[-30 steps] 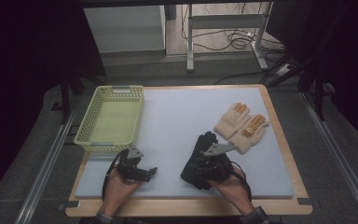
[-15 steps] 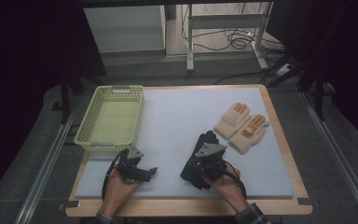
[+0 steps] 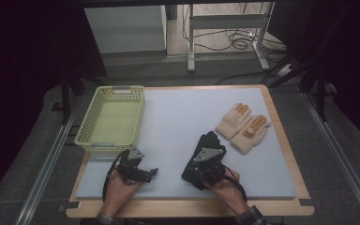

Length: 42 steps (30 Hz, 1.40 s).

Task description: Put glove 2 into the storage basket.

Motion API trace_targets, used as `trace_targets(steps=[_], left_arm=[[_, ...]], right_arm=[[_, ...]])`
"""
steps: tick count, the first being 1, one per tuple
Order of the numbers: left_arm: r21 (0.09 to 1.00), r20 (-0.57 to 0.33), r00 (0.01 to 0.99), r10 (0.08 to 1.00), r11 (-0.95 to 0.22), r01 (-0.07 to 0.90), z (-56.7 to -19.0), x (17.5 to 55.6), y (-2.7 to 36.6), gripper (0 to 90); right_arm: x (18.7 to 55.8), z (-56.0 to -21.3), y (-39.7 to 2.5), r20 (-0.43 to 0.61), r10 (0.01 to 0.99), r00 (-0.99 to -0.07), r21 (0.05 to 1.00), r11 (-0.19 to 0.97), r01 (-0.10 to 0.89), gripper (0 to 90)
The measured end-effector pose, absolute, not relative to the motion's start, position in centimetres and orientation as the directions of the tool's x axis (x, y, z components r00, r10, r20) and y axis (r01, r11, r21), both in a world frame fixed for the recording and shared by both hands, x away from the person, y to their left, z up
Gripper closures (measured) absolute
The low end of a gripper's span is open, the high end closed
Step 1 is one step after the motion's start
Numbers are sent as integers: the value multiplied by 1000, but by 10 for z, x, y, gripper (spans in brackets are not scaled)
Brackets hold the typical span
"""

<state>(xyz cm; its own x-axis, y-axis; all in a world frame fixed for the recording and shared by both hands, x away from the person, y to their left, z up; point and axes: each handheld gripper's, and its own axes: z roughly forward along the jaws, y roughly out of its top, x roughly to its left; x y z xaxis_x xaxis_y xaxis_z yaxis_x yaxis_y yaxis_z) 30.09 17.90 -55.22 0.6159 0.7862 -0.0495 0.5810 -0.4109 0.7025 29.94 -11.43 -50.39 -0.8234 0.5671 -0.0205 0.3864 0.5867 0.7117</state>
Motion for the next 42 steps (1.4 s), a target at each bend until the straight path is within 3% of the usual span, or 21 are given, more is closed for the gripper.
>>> trace_targets(steps=[5, 9, 13, 16, 20, 27, 42], left_arm=[[705, -52, 613, 788, -406, 582, -552, 301, 179, 49], [704, -52, 614, 788, -406, 582, -552, 301, 179, 49], [703, -50, 615, 787, -409, 581, -552, 301, 179, 50], [701, -48, 617, 785, -413, 581, -552, 301, 179, 50], [701, -48, 617, 785, -414, 581, -552, 301, 179, 49], [701, -47, 618, 785, -415, 580, -552, 301, 179, 50], [701, -45, 620, 783, -418, 578, -552, 301, 179, 50]], right_arm=[[304, -481, -115, -2, 588, -809, 763, 524, 379, 777], [312, -486, -105, 13, 590, -807, 752, 526, 397, 767], [318, -499, -108, 54, 600, -799, 744, 509, 433, 603], [318, -492, -122, 60, 620, -782, 758, 482, 440, 593], [317, -482, -157, 49, 672, -739, 770, 446, 457, 633], [310, -506, -209, 85, 727, -682, 745, 408, 528, 831], [300, -532, -192, 69, 681, -729, 737, 458, 497, 885]])
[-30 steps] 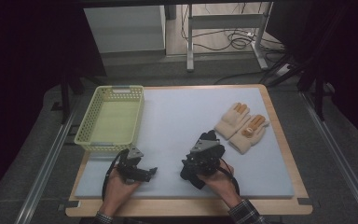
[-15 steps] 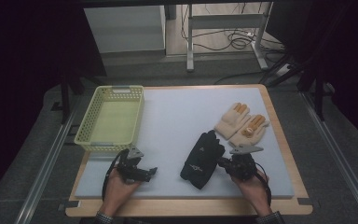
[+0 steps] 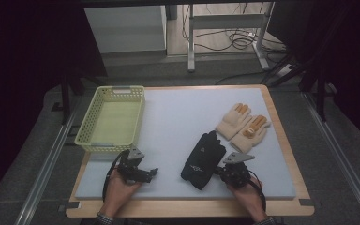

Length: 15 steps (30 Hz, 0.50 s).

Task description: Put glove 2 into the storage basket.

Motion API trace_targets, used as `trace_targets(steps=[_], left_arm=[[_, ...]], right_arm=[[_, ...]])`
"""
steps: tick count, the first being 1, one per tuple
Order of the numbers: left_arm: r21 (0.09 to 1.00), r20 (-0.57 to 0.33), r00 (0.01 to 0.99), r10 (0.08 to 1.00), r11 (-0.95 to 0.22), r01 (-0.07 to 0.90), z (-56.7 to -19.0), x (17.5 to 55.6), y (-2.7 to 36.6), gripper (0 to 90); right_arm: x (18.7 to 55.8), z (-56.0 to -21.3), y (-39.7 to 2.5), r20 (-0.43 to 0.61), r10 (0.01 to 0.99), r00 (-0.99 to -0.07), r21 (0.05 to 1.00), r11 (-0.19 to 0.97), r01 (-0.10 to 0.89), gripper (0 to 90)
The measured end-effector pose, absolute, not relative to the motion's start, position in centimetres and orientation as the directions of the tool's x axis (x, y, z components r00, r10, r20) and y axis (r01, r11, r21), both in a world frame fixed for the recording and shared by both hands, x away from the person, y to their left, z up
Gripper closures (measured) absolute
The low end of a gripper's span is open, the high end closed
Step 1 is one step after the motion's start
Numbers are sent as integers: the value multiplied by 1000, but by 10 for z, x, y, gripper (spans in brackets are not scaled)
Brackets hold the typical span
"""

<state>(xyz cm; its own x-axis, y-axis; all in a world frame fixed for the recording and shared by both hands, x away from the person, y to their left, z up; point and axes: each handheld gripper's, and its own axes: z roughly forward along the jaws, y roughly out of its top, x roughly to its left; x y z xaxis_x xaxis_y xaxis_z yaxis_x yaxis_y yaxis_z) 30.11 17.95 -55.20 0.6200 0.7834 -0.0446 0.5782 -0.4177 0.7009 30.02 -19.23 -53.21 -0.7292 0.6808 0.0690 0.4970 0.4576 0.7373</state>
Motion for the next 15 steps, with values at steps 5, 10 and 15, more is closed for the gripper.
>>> trace_targets(steps=[5, 10, 15], left_arm=[[701, -44, 620, 783, -418, 578, -552, 301, 179, 50], [703, -47, 617, 785, -413, 579, -552, 301, 179, 50], [703, -48, 617, 786, -412, 580, -552, 301, 179, 50]], right_arm=[[304, -533, -178, 71, 664, -744, 738, 467, 487, 885], [311, -534, -163, 74, 657, -751, 737, 471, 484, 884], [320, -534, -150, 62, 660, -749, 738, 475, 479, 884]])
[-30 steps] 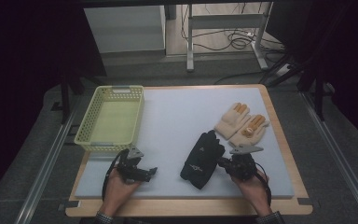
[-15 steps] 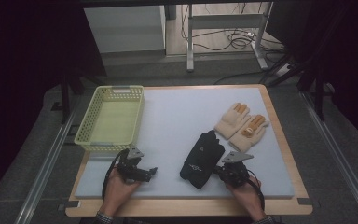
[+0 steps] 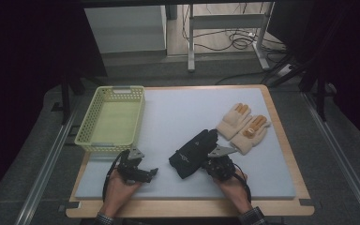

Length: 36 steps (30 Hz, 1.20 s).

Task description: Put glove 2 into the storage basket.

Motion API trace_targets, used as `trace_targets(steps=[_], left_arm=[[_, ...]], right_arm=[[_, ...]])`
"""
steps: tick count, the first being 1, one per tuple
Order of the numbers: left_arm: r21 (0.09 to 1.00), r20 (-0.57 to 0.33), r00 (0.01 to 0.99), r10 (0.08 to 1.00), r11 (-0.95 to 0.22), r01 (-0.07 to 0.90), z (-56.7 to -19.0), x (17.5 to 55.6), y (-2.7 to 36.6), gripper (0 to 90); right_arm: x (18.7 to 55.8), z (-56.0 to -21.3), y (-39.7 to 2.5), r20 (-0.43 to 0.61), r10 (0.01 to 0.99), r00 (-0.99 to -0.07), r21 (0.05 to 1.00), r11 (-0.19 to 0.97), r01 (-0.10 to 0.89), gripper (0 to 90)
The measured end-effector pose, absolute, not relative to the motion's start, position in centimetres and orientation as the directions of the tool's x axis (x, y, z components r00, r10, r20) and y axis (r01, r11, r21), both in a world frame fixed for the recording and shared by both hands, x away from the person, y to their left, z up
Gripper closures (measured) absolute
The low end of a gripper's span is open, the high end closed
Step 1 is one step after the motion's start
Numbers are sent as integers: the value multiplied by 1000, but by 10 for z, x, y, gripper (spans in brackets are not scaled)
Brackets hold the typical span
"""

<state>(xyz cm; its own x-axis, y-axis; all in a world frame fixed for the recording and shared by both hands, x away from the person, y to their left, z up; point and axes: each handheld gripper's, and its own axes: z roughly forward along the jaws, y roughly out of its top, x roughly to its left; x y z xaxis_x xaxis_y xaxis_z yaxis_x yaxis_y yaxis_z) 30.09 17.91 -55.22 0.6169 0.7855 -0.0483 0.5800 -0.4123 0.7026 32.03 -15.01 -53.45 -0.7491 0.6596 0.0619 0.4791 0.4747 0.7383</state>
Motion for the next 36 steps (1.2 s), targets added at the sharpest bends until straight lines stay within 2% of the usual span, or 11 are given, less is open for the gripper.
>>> trace_targets(steps=[7, 13, 24, 30, 34, 35, 36], left_arm=[[702, -51, 615, 787, -410, 582, -552, 301, 179, 50], [702, -51, 615, 787, -410, 582, -552, 301, 179, 50], [701, -48, 616, 787, -412, 582, -552, 301, 179, 49], [697, -49, 614, 788, -413, 586, -552, 301, 179, 51], [697, -52, 613, 788, -411, 587, -552, 301, 179, 51], [697, -52, 613, 788, -411, 587, -552, 301, 179, 51], [698, -53, 614, 788, -411, 587, -552, 301, 179, 50]], right_arm=[[325, -532, -150, 19, 676, -736, 730, 493, 472, 839], [338, -531, -175, 23, 746, -665, 734, 439, 518, 844], [363, -532, -155, 10, 737, -676, 738, 451, 502, 836], [355, -530, -169, 22, 735, -678, 744, 441, 502, 744], [346, -525, -188, 5, 742, -670, 743, 447, 499, 597], [346, -525, -188, 5, 742, -670, 743, 447, 499, 597], [342, -523, -197, 2, 747, -665, 746, 442, 498, 532]])
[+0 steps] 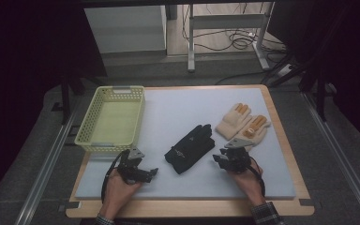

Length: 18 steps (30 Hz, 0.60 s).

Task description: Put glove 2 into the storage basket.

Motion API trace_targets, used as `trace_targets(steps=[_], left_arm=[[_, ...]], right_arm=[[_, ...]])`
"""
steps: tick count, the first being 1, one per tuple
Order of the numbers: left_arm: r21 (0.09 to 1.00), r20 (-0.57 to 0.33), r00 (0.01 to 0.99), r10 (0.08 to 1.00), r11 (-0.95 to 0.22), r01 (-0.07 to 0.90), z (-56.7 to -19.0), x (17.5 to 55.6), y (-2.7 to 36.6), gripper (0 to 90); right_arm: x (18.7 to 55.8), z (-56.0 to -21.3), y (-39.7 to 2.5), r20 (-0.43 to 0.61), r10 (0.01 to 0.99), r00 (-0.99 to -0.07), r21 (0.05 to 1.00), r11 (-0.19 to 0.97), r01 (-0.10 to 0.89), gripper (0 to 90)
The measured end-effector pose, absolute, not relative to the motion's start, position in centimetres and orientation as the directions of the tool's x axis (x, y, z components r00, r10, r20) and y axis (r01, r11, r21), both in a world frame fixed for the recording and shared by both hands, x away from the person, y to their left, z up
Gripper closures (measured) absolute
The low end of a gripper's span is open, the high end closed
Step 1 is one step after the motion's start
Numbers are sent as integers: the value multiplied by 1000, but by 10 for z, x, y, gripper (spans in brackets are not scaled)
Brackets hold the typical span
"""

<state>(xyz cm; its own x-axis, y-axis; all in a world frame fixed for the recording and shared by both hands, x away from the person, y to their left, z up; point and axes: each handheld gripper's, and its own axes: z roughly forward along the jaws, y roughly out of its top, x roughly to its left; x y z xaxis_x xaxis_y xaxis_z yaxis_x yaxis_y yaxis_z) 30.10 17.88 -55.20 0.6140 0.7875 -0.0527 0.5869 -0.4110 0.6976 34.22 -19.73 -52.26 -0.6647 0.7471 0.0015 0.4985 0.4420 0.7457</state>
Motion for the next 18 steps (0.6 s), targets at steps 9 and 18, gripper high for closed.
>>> trace_targets(steps=[9, 18], left_arm=[[698, -55, 615, 786, -410, 587, -552, 301, 179, 46], [693, -54, 630, 775, -425, 583, -552, 302, 179, 27]], right_arm=[[327, -522, -227, -44, 760, -649, 733, 466, 495, 316], [329, -532, -248, -38, 772, -635, 732, 454, 508, 221]])
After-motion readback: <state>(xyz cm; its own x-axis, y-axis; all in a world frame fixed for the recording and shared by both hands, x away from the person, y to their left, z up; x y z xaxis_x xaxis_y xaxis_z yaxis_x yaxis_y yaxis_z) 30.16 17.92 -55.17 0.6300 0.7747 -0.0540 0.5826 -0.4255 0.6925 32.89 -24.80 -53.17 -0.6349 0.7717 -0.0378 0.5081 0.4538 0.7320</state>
